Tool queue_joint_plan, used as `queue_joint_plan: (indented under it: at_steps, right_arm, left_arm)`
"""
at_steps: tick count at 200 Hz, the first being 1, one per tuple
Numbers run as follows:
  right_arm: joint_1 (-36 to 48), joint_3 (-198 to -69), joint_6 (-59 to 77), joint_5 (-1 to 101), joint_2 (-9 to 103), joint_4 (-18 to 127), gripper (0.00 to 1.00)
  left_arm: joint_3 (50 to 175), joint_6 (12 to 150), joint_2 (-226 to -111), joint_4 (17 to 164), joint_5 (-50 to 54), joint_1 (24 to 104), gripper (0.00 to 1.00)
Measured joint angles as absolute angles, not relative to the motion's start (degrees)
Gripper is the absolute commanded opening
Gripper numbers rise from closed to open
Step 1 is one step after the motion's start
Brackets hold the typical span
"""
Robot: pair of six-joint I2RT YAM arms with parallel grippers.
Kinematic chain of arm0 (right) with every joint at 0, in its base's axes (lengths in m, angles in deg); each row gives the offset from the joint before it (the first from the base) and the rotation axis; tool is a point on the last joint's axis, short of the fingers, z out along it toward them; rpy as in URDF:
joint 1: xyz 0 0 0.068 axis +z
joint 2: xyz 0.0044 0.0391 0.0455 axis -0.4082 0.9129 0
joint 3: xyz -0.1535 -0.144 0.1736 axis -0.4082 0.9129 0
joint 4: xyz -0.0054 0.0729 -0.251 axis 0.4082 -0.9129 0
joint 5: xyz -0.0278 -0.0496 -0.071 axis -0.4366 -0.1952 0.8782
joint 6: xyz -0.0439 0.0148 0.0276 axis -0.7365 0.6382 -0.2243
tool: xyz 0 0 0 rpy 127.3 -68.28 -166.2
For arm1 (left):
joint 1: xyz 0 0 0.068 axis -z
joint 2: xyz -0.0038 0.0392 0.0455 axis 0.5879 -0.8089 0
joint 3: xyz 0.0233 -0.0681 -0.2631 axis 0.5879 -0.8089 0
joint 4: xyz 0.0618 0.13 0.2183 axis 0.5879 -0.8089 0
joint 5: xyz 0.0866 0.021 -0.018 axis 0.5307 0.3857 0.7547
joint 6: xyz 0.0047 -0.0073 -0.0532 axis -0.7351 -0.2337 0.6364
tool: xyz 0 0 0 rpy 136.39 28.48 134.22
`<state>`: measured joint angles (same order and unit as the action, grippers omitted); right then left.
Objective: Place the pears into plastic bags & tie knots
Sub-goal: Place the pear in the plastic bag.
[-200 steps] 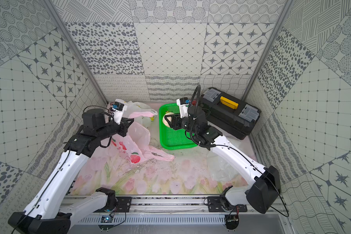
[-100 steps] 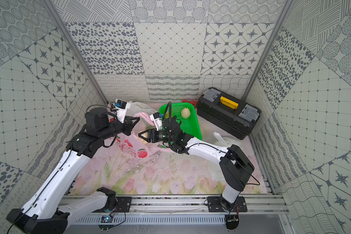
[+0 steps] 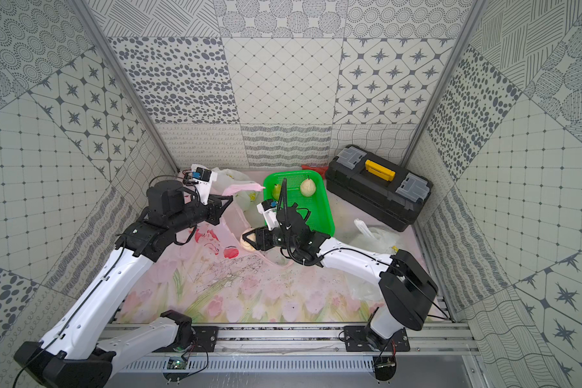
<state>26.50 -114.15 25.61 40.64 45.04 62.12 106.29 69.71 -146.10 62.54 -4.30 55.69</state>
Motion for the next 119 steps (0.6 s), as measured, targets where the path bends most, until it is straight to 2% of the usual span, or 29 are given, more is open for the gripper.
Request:
queue_joint_plan:
  at_steps: [65,94,119]
  right_arm:
    - [25.7,-114.0,27.0,25.8,41.7,66.1,0.27]
    - [25.1,-116.3,34.9,18.9,49.0,77.7,0.25]
    - [21.9,-116.4,44.3,17.7,57.2,89.3,0.24]
  left_arm:
    - [105.9,69.1,-145.9,62.5,-4.9,55.7,0.00]
    - [105.9,69.3,-145.0,62.5,-7.7,55.9,0.00]
    - [106.3,69.3,-144.1,61.8,-12.3,56.0,0.00]
